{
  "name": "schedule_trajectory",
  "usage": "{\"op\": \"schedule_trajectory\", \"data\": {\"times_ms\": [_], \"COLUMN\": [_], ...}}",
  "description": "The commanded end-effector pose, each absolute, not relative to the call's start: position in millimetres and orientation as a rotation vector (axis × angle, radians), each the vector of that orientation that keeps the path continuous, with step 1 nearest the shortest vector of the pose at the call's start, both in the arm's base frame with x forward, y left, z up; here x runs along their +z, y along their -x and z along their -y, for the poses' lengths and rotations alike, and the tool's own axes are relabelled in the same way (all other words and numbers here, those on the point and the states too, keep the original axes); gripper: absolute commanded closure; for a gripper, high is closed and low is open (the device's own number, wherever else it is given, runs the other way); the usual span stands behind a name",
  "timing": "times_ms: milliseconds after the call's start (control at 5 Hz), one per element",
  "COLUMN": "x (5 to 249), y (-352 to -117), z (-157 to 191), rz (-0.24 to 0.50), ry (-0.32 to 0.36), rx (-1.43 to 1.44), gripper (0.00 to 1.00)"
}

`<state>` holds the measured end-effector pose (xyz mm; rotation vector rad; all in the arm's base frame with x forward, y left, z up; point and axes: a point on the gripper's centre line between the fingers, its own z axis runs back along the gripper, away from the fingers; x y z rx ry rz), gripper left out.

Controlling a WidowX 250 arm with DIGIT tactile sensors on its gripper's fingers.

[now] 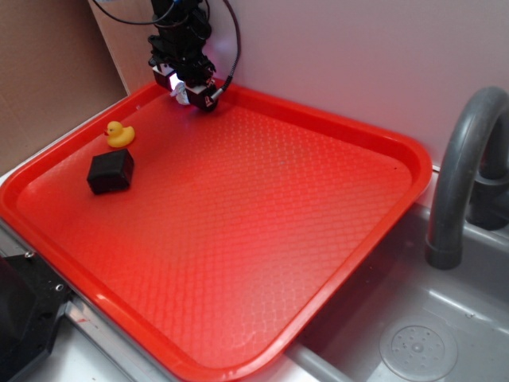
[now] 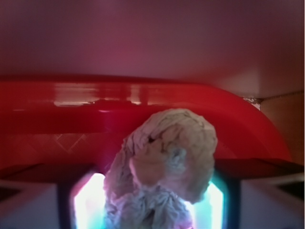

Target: Grab the white paper.

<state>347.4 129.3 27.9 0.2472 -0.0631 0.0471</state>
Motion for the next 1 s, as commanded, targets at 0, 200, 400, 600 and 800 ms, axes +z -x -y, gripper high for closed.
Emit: {"op": "schedule_trajectory", "data": {"times_ms": [0, 200, 400, 600, 800], "x": [108.1, 165.0, 221.0, 248.1, 244.4], "y": [-330.3, -296.2, -265.7, -246.0, -244.0], "z": [-61.2, -33.3, -34.3, -28.8, -27.4], "rz": [0.095, 0.175, 0.16, 0.158, 0.137], "ry": [-0.321, -0.127, 0.117, 0.193, 0.233], "rx": [0.172, 0.215, 0.065, 0.073, 0.069], "gripper": [1.0, 1.0, 1.0, 1.0, 1.0]}}
